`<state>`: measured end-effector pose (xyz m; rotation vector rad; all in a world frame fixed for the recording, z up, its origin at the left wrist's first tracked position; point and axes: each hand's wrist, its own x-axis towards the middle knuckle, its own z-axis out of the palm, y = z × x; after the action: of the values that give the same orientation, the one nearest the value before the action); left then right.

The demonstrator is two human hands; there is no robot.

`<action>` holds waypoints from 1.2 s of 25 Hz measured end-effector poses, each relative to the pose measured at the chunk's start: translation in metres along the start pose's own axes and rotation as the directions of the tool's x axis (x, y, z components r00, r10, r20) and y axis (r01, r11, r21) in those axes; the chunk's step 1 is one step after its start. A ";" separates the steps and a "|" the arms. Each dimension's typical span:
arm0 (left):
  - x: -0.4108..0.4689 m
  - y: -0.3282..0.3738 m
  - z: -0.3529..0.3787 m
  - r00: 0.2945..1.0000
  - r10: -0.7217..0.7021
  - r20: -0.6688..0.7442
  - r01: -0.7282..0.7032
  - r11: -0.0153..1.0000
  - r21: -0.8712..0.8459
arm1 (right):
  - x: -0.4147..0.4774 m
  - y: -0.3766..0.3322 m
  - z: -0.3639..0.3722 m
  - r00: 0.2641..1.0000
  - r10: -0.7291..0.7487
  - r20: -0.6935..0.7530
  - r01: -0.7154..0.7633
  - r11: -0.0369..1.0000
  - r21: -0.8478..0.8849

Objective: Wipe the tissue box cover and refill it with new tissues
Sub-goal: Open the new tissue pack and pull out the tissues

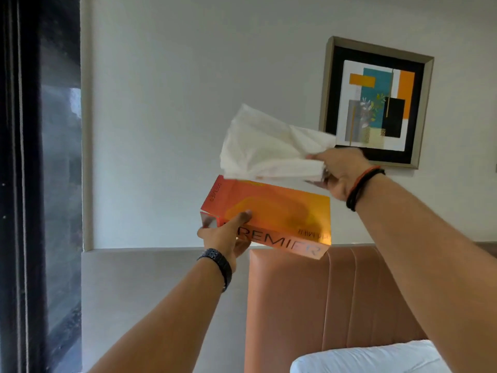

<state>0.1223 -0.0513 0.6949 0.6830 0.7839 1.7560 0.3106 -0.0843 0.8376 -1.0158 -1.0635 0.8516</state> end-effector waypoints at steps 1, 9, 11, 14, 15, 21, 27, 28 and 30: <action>-0.003 -0.007 0.001 1.000 -0.029 -0.007 0.029 0.999 -0.035 | 0.002 0.018 -0.001 0.998 0.056 0.001 -0.056 0.998 -0.010; -0.008 -0.091 -0.016 0.994 -0.111 0.020 0.112 0.988 -0.109 | 0.020 0.138 -0.048 0.974 0.179 -0.138 -0.205 0.955 -0.212; -0.010 -0.133 -0.026 0.986 -0.164 0.021 0.165 0.980 -0.107 | 0.022 0.179 -0.070 0.967 0.189 -0.170 -0.236 0.918 -0.320; -0.019 -0.213 -0.052 0.963 -0.269 -0.009 0.267 0.961 -0.067 | 0.010 0.261 -0.115 0.938 0.280 -0.203 -0.339 0.861 -0.380; -0.026 -0.241 -0.064 0.952 -0.305 -0.024 0.304 0.951 -0.053 | 0.001 0.290 -0.132 0.916 0.339 -0.215 -0.399 0.831 -0.387; -0.099 -0.429 -0.161 0.796 -0.594 -0.116 0.602 0.797 0.053 | -0.095 0.476 -0.248 0.696 0.625 -0.353 -0.718 0.606 -0.343; -0.180 -0.580 -0.221 0.573 -0.770 -0.282 0.814 0.576 0.081 | -0.193 0.613 -0.345 0.526 0.696 -0.488 -0.842 0.506 -0.186; -0.187 -0.600 -0.227 0.542 -0.783 -0.306 0.833 0.548 0.075 | -0.202 0.630 -0.356 0.508 0.700 -0.502 -0.852 0.497 -0.168; -0.198 -0.634 -0.238 0.514 -0.791 -0.332 0.852 0.515 0.091 | -0.216 0.660 -0.374 0.484 0.697 -0.530 -0.861 0.488 -0.144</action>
<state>0.3662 -0.1326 0.0381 0.1356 1.2644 0.8341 0.5606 -0.1654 0.0935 -2.0473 -0.3179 1.1112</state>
